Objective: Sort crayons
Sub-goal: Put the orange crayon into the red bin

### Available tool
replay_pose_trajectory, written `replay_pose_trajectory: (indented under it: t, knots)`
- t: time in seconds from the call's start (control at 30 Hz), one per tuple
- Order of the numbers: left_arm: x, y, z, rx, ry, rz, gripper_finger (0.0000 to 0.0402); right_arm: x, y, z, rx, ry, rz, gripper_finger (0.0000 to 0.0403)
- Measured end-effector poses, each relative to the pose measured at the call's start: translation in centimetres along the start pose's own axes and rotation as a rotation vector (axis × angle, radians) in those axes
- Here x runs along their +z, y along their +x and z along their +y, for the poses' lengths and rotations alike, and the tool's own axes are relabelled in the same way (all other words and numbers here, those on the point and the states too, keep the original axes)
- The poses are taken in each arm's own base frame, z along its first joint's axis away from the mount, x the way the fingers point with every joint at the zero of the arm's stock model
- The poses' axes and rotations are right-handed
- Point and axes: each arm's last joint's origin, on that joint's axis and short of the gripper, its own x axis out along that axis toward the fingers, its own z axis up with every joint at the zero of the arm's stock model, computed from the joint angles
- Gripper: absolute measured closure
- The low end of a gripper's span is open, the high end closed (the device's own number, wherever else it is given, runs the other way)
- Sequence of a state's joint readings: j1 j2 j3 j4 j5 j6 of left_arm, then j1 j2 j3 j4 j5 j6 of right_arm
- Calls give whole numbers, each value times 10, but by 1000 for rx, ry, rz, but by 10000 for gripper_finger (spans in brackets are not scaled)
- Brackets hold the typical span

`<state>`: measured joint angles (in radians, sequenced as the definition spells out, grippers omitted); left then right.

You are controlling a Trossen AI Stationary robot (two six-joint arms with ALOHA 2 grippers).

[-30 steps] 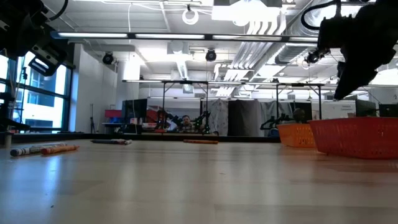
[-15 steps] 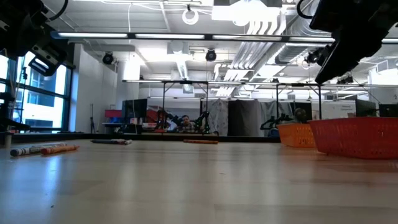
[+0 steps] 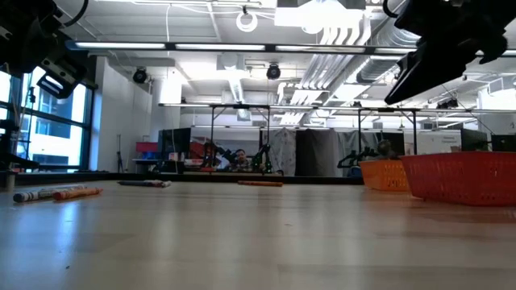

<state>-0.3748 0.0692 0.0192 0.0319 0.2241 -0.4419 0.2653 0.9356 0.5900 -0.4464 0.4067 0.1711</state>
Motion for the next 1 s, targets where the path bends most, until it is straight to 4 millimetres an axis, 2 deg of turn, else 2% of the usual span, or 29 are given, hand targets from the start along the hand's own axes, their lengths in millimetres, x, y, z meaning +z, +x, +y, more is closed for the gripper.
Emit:
replay_pose_trajectory:
  t: [0.4, 0.67, 0.83, 1.0]
  knots:
    - [0, 0, 0, 0, 0, 0, 316, 4, 7, -21, -98, 10, 1, 318]
    - [0, 0, 0, 0, 0, 0, 316, 20, 15, -51, -216, 190, -130, 318]
    - [0, 0, 0, 0, 0, 0, 316, 27, 38, -66, -281, 248, -172, 318]
    - [0, 0, 0, 0, 0, 0, 316, 36, 78, -79, -276, 270, -253, 318]
